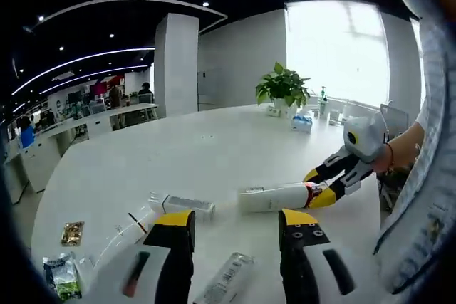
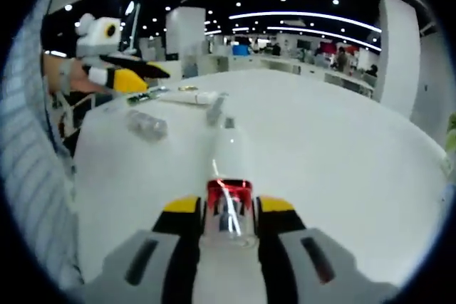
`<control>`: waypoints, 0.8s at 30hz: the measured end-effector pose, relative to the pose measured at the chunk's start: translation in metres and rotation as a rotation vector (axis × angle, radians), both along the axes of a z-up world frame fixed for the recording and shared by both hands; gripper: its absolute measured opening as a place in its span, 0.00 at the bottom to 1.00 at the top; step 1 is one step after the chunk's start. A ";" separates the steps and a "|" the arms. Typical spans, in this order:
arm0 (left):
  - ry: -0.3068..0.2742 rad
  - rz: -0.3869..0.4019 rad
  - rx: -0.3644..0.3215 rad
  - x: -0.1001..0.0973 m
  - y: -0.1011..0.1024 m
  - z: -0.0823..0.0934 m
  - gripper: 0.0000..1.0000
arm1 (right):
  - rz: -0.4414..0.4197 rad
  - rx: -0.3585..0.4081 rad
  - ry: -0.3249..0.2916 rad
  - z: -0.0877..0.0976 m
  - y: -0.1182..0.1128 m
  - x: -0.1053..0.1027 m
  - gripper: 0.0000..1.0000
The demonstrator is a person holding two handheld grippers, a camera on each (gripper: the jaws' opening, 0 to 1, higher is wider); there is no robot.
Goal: Arrange the skincare products in the storage area until every visible bottle or jar stands upright without overlapping.
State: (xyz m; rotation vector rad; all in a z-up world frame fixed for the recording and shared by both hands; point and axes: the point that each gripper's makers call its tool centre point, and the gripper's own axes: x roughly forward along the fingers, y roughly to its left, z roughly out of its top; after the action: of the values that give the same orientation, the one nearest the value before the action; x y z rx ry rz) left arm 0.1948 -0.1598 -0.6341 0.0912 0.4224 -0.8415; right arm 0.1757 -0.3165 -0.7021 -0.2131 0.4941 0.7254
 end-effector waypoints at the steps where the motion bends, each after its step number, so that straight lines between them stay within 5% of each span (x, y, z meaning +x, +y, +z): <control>1: 0.006 -0.011 -0.003 0.000 -0.002 -0.001 0.49 | 0.010 -0.007 -0.001 0.000 -0.001 -0.001 0.29; 14: 0.055 -0.241 0.091 -0.023 -0.030 -0.022 0.50 | 0.202 -0.079 0.019 -0.003 0.001 -0.025 0.29; 24: 0.056 -0.290 0.108 -0.027 -0.041 -0.024 0.50 | 0.343 -0.072 0.055 -0.004 0.019 -0.041 0.29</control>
State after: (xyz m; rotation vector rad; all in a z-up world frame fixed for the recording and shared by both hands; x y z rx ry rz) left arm 0.1678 -0.2010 -0.6577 0.2336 0.5151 -1.1085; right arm 0.1343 -0.2975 -0.7059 -0.3512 0.5424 1.0510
